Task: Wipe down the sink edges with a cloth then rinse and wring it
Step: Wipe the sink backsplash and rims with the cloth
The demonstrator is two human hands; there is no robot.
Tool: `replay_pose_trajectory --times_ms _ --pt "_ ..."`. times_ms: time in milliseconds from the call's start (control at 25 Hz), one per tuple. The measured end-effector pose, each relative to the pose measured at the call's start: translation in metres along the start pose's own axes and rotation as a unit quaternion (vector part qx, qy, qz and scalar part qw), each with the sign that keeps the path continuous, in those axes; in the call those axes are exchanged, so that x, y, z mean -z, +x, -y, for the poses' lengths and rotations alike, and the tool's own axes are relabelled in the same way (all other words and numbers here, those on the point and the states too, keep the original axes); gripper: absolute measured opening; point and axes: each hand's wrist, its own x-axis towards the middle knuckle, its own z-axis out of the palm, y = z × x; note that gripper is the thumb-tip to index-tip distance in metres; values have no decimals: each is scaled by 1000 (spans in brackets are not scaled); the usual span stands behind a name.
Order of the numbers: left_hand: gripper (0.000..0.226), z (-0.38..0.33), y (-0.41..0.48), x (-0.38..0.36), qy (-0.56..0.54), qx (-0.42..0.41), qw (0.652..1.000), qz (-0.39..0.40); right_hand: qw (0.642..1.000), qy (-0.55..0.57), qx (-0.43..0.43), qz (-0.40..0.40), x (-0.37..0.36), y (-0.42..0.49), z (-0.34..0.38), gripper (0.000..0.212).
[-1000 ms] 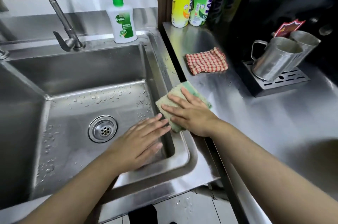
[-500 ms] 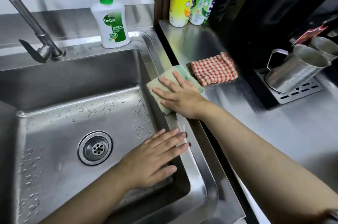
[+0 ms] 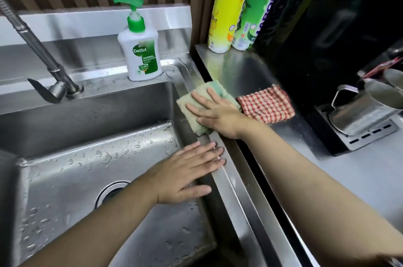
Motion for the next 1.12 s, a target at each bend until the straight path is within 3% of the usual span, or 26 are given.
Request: replay_pose_trajectory --times_ms 240,440,720,800,920,1000,1120 --pt "60 6 2 2 7 -8 1000 -13 997 -21 -71 -16 34 107 4 46" --pt "61 50 9 12 1 78 996 -37 1000 -11 -22 -14 20 78 -10 47" --pt "55 69 16 18 -35 83 993 -72 999 -31 -30 -20 40 130 -12 48" --pt "50 80 17 35 -64 193 957 -206 999 -17 -22 -31 39 130 -14 48" --pt "49 108 25 83 -86 376 805 -451 998 16 -18 -59 37 125 -19 52" --pt "60 127 33 111 -123 421 754 -489 996 12 -33 -87 35 124 -17 54" --pt "67 147 46 125 -181 464 759 -420 993 -25 -61 -99 30 126 -9 53"
